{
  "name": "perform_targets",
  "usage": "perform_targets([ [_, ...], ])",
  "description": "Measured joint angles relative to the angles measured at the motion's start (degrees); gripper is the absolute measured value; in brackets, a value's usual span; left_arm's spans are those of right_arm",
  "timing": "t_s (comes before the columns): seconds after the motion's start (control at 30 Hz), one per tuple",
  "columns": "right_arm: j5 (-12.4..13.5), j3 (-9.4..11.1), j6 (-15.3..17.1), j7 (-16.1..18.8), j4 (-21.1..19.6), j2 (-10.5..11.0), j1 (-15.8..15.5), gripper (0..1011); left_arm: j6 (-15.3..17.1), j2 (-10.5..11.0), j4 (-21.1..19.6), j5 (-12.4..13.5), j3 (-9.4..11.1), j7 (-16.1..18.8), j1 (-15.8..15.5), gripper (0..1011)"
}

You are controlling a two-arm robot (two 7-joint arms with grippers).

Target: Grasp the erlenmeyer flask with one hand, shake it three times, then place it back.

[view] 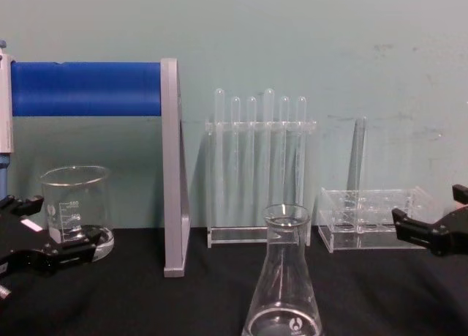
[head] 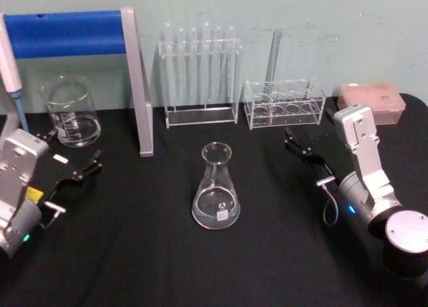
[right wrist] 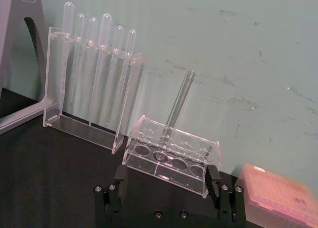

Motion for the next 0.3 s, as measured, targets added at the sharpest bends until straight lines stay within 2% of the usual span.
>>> perform_targets([
  [0.3,0.00,0.00,0.00,0.00,0.00,0.00,0.00,1003,0.00,0.00,0.00,0.00,0.00,0.00,0.00,1001],
])
